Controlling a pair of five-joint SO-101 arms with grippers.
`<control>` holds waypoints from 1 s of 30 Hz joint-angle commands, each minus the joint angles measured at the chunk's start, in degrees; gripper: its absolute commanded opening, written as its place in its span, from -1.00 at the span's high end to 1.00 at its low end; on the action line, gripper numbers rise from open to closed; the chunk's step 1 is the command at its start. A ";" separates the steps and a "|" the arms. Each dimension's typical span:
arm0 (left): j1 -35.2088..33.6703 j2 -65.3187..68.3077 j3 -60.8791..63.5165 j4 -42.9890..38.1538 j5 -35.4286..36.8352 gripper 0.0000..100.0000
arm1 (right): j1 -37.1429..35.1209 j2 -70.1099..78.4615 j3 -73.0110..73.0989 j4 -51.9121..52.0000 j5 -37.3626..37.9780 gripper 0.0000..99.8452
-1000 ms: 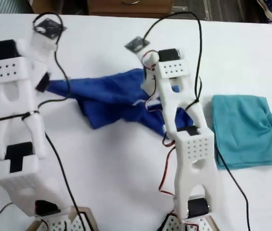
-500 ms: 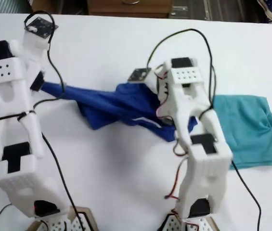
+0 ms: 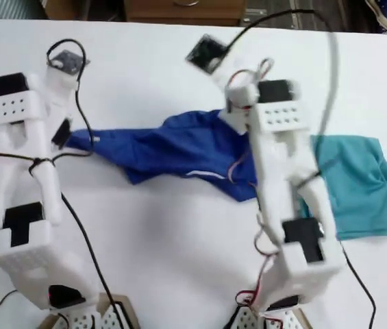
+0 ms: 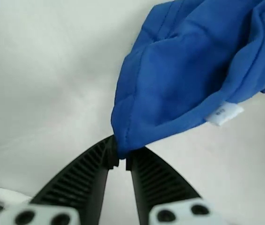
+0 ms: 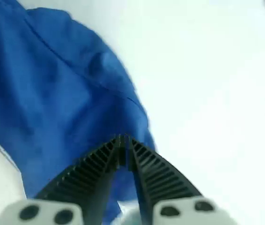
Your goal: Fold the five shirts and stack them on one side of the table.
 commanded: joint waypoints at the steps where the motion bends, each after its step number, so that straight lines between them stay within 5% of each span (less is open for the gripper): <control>1: -0.53 -3.34 0.04 -0.70 -0.09 0.95 | -3.03 7.60 -3.52 -2.33 -0.88 0.96; 5: -0.53 -3.69 0.04 -0.44 0.00 0.95 | -3.91 16.84 -13.98 -0.04 -0.97 0.92; 11: -0.53 -3.43 0.04 -0.35 0.00 0.95 | -4.00 29.32 -37.71 10.15 -0.97 0.51; 20: -0.53 -3.43 0.04 -0.62 0.00 0.95 | -5.05 40.57 -62.95 20.18 -0.97 0.51; 30: -0.44 -3.43 0.04 -0.70 0.00 0.95 | -7.34 53.05 -65.49 20.26 -0.53 0.52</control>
